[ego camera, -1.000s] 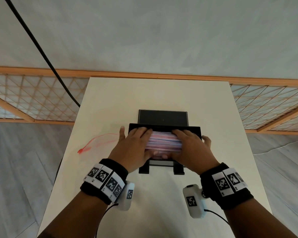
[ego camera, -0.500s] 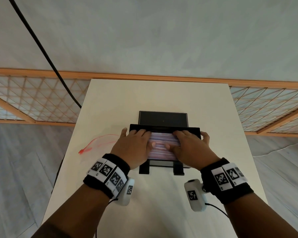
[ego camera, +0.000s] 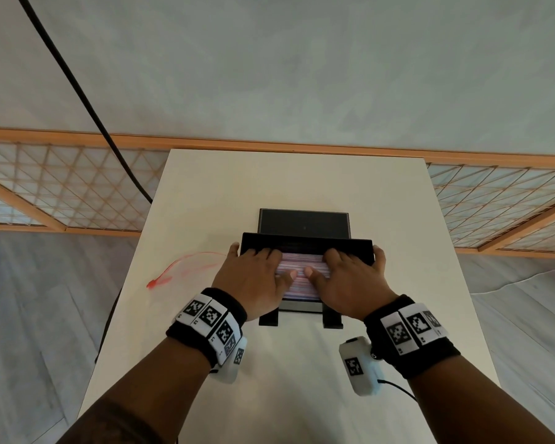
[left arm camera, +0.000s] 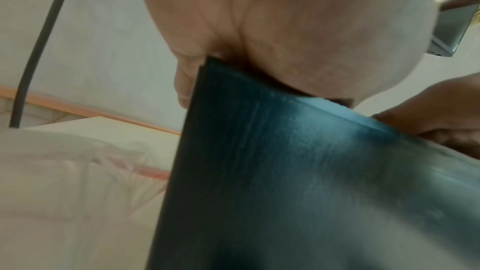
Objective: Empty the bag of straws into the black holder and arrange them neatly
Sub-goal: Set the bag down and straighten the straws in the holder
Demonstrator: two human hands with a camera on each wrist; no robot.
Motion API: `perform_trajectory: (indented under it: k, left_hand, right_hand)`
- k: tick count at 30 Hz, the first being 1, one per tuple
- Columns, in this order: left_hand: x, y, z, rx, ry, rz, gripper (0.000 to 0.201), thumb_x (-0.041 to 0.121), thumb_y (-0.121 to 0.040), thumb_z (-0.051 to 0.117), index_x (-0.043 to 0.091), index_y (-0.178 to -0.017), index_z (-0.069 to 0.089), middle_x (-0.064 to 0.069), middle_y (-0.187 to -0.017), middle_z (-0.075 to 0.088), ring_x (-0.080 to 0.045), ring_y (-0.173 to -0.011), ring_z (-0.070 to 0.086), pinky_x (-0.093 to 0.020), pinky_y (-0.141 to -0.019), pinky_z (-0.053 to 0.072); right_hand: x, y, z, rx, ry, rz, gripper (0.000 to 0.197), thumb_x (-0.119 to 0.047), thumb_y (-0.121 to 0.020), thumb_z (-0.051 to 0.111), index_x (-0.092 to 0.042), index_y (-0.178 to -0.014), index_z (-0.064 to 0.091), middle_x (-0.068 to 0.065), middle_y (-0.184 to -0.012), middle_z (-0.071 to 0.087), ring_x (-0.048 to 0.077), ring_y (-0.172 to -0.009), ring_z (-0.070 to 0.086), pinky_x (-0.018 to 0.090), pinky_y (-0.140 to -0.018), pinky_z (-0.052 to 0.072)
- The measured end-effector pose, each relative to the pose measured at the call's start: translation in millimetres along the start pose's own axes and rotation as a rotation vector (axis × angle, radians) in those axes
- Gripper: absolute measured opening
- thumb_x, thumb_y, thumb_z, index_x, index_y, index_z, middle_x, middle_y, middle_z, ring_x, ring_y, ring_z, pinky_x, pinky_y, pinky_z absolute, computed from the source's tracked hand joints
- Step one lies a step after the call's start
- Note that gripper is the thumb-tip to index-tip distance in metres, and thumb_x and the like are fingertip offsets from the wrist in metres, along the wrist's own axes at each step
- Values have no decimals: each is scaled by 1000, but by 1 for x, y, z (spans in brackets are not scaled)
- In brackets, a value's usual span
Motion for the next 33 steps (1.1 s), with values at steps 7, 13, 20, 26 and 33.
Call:
perform_trajectory:
  k: [7,13,20,26,33]
  left_hand:
    - [-6,-3,-6,-203,97,18,99,88,-76,4,30,-154,23,0,-154,33,-26,-139,39,-51,-111,32]
    - [-14,-8,-21,-406,109,43,80,66,-82,37,32,-153,22,5,-160,26,-21,-145,29,-54,-118,16]
    - [-10,-22,-32,-453,105,25,81,57,-70,59,32,-144,38,3,-138,45,-27,-125,52,-62,-111,25]
    - [-7,-26,-38,-400,109,4,54,48,-67,70,25,-114,57,6,-100,48,-21,-94,54,-58,-102,36]
    - [-5,-21,-22,-61,27,12,48,39,-74,70,27,-116,50,4,-101,62,-24,-93,64,-33,-67,46]
  right_hand:
    - [8,-14,-33,-499,-87,-27,74,-74,-94,34,-40,-158,18,0,-167,22,29,-150,30,53,-120,16]
    - [12,-25,-42,-580,-10,-51,88,-44,-83,64,-40,-158,20,1,-163,28,31,-135,47,40,-107,42]
    - [8,-25,-37,-511,68,-85,74,-40,-74,71,-37,-144,44,2,-145,47,29,-113,61,44,-101,46]
    - [7,-20,-27,-352,42,-79,56,-41,-77,72,-32,-130,55,-2,-126,56,23,-115,58,58,-107,25]
    - [5,-20,-18,-79,89,-31,30,-29,-78,65,-29,-106,53,-10,-91,63,20,-95,67,52,-97,30]
Point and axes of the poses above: each hand's wrist, its own y-axis away from the middle knuckle, its own z-axis out of the palm, x = y × z, the point moved 2 cm from there along -y, towards the middle knuckle
